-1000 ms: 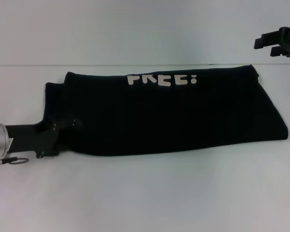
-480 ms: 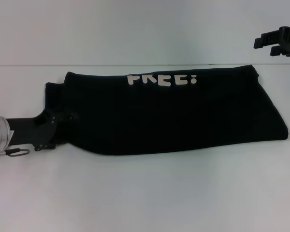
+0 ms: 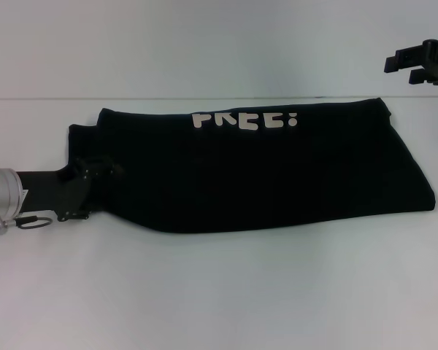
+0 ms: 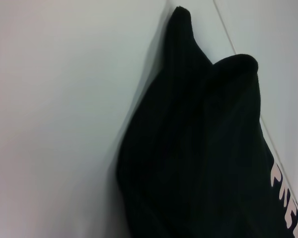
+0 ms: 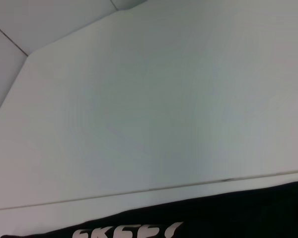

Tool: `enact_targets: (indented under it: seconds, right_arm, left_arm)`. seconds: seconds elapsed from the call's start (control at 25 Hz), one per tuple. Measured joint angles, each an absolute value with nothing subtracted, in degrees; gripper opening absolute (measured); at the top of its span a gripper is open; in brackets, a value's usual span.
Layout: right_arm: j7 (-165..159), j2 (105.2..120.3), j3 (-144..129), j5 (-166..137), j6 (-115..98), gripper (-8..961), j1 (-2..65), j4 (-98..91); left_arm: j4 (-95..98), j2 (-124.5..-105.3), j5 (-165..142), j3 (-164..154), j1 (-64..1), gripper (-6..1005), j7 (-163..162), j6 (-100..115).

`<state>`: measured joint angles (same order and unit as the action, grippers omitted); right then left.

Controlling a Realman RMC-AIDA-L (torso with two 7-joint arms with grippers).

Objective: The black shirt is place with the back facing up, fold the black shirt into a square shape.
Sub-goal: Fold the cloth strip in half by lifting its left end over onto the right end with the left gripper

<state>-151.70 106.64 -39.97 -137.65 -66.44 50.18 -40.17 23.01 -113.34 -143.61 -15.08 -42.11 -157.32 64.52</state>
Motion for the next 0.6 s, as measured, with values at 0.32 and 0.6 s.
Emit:
enact_targets:
  seconds: [0.32, 0.6]
  right_arm:
    - [-151.09, 106.27, -38.81, -137.33, -68.78, 627, 50.16, -41.04]
    - [-151.08, 106.26, -38.49, -137.04, -68.75, 627, 49.7, -41.06]
  left_arm:
    - [24.71, -113.3, -143.52, -13.95, -41.17, 773, -157.39, 65.44]
    - [25.48, -113.19, -143.44, -14.06, -42.08, 760, -156.25, 63.03]
